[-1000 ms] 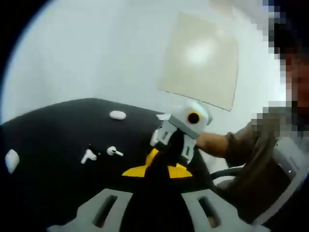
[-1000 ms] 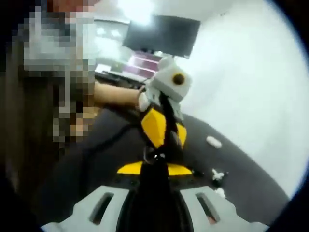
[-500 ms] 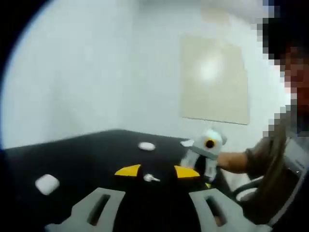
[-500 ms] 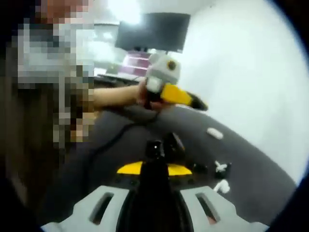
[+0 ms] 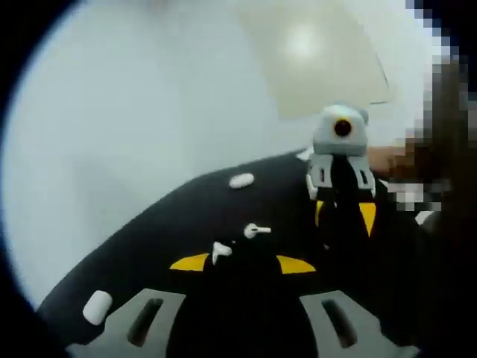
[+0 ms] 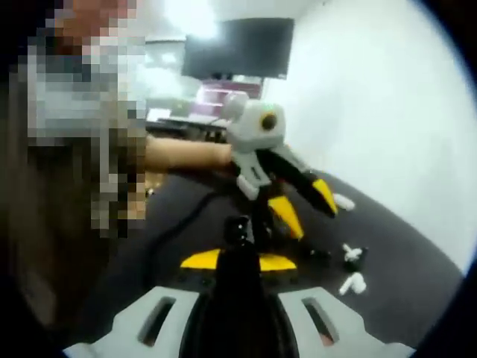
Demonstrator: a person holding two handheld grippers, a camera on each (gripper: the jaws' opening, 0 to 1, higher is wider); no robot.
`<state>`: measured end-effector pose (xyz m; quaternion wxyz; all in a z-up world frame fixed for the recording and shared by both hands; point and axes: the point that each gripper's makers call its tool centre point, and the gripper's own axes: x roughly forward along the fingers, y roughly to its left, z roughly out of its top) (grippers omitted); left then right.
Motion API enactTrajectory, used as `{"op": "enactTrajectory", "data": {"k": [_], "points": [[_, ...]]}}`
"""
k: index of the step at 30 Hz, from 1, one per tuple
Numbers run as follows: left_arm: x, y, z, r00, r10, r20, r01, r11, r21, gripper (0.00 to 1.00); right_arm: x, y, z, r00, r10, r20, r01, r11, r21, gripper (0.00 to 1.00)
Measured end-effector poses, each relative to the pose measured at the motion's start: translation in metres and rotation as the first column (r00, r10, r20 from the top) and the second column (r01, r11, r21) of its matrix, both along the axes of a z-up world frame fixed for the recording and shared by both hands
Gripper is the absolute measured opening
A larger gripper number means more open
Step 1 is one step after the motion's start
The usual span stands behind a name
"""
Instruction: Pick up three earphones and place each one into its charging case using tactile feedback, ensure that each earphone is properly inserted and securely positioned inside the case.
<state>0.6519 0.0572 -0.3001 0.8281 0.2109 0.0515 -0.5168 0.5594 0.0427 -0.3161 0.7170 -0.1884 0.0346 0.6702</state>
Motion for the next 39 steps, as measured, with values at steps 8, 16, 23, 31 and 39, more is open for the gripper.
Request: {"op": "enactTrajectory", "data": {"k": [8, 16, 23, 31, 39], "points": [[-0.002, -0.011, -0.011, 1.000, -0.022, -0.010, 0.022, 0.999, 0.030, 0.21, 0.000, 0.000, 0.000, 1.000, 0.003, 0.007, -0.003, 1.000, -0.001, 0.19], [-0.003, -0.015, -0.015, 0.996, -0.017, -0.091, 0.016, 1.000, -0.003, 0.09, 0.000, 0.000, 0.001, 1.000, 0.004, 0.020, -0.004, 1.000, 0.001, 0.19], [-0.011, -0.005, -0.008, 0.978, -0.040, -0.206, 0.029, 0.998, -0.054, 0.09, 0.001, 0.000, 0.001, 1.000, 0.004, 0.022, -0.004, 1.000, 0.005, 0.19], [-0.008, 0.023, 0.033, 0.926, -0.077, -0.370, -0.037, 0.956, -0.293, 0.09, 0.002, 0.000, 0.001, 1.000, 0.004, 0.020, -0.005, 1.000, 0.009, 0.19], [-0.028, 0.029, 0.069, 0.805, -0.319, -0.501, -0.005, 0.840, -0.542, 0.09, 0.002, -0.001, 0.001, 1.000, 0.006, 0.015, -0.006, 1.000, 0.011, 0.19]]}}
